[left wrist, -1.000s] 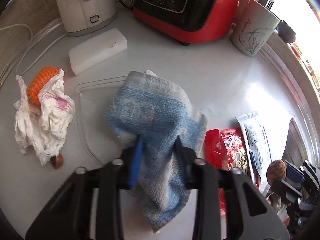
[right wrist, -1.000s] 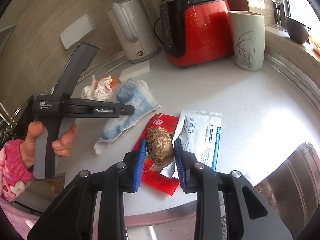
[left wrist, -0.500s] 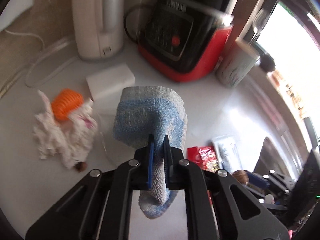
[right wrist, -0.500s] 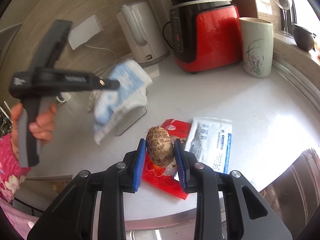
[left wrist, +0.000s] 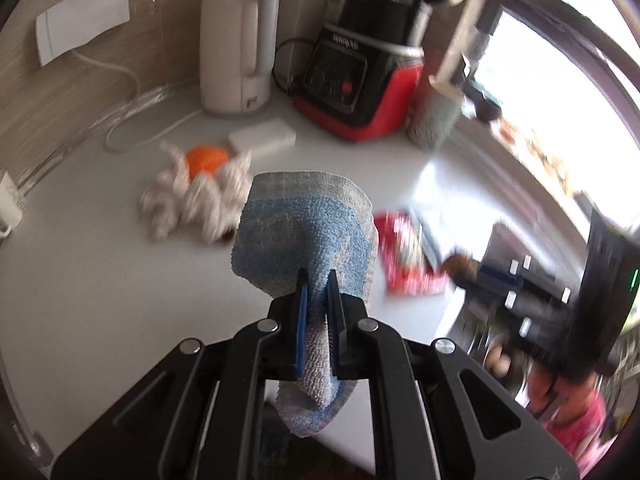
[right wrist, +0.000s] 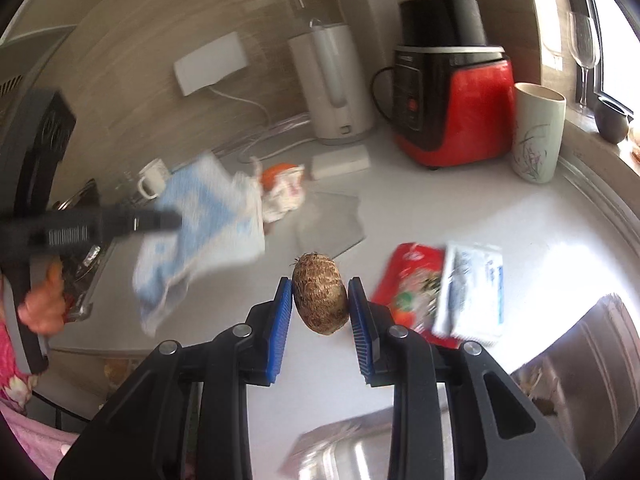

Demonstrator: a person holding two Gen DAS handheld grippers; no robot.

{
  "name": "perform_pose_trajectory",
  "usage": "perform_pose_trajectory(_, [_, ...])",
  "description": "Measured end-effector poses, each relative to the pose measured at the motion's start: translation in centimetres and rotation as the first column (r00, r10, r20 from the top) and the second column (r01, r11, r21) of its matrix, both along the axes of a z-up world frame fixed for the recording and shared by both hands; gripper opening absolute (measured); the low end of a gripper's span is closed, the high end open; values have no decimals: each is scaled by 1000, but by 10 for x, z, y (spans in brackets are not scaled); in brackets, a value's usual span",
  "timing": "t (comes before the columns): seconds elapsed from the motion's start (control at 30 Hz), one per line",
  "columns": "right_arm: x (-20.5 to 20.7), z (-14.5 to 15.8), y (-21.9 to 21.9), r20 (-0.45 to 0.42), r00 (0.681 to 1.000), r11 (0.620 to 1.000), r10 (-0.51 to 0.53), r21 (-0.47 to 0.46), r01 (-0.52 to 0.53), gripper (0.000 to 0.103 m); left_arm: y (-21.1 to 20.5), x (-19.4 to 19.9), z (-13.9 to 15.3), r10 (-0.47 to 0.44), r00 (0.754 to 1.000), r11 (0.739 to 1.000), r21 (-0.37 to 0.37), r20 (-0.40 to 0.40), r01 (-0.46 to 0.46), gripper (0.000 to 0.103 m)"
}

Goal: Collect trash
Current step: 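Carry cloth and taro over the green basket and open both tools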

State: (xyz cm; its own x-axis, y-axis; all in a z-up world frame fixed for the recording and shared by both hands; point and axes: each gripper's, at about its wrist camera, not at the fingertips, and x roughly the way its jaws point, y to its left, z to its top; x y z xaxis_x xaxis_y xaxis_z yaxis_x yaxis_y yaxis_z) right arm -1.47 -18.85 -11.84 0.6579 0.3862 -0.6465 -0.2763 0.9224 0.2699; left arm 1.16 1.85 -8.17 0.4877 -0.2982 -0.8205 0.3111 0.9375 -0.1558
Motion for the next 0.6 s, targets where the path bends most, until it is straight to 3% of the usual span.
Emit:
perform_pose_trajectory(0.3, [-81,6,59,-19,999,1000,-30,2,30,29,43,-116,-55,-162,979,983,61,-126,171,8])
perform_pose_trajectory(0.6, [-157,1,120,-59,994,996,-90,9,91,29,70,-169,-111,-250,946,960,78,-206,271,9])
